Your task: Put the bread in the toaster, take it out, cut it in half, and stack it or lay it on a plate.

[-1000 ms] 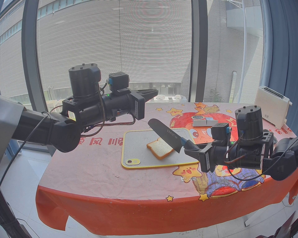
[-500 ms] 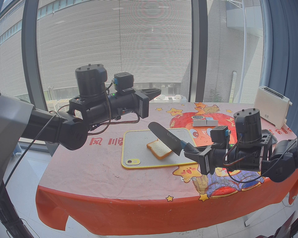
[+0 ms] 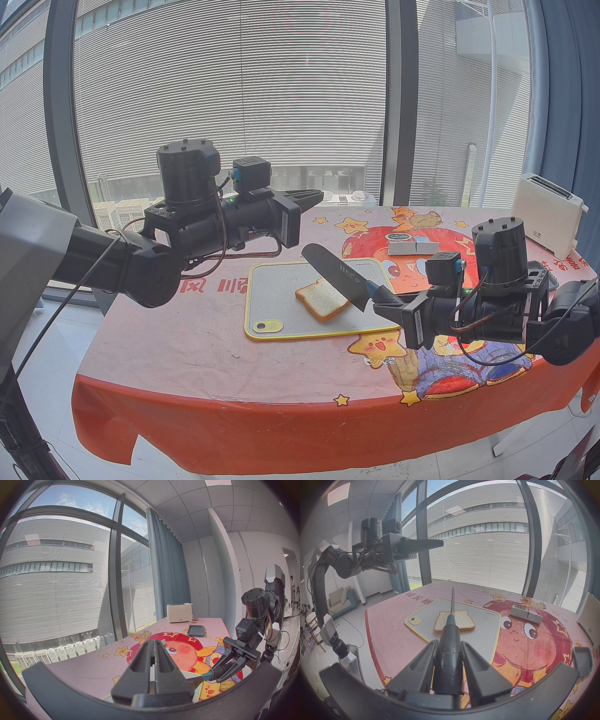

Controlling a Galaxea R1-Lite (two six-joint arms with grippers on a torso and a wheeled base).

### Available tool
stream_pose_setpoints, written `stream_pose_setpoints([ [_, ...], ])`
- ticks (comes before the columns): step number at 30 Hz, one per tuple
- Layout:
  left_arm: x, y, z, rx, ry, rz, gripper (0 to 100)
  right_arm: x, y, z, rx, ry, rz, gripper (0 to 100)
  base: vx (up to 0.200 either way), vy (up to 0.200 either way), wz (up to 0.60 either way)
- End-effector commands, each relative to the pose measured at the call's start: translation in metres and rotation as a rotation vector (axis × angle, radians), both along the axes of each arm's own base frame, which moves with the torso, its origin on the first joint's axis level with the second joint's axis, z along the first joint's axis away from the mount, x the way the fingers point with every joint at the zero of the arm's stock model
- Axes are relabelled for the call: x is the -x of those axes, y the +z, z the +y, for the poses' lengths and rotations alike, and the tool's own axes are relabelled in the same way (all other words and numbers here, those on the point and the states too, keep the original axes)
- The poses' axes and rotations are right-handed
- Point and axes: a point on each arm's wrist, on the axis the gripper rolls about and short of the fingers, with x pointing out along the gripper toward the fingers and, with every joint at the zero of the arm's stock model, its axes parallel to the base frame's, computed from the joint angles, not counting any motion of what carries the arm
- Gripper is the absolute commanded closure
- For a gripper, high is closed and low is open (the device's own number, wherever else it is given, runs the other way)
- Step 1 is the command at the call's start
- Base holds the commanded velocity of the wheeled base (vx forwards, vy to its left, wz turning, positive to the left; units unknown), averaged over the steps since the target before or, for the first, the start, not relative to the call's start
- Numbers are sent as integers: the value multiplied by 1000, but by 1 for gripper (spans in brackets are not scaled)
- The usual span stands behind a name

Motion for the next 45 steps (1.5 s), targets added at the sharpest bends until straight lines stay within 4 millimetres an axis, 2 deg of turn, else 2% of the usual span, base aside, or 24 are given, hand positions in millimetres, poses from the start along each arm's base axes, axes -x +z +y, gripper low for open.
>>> stream_pose_setpoints([
  [1, -3, -8, -3, -9, -4, 15, 100, 0, 0, 0, 1, 0, 1, 100, 0, 0, 0],
  [9, -11, -27, -10, -31, -6, 53, 100, -4, -12, 6, 19, 8, 30, 100, 0, 0, 0],
  [17, -12, -37, -17, -43, -19, 72, 100, -4, -11, 6, 19, 7, 30, 100, 0, 0, 0],
  [20, -15, -46, -19, -62, -19, 76, 100, -5, -10, 4, 16, 2, 24, 100, 0, 0, 0],
  [25, -16, -49, -20, -75, -21, 78, 100, -3, -5, 2, 8, 0, 12, 100, 0, 0, 0],
  [29, -16, -59, -28, -85, -34, 93, 100, -4, -7, 3, 12, 0, 18, 100, 0, 0, 0],
  [45, -27, -70, -34, -93, -16, 96, 100, -4, -9, 3, 17, 2, 25, 100, 0, 0, 0],
])
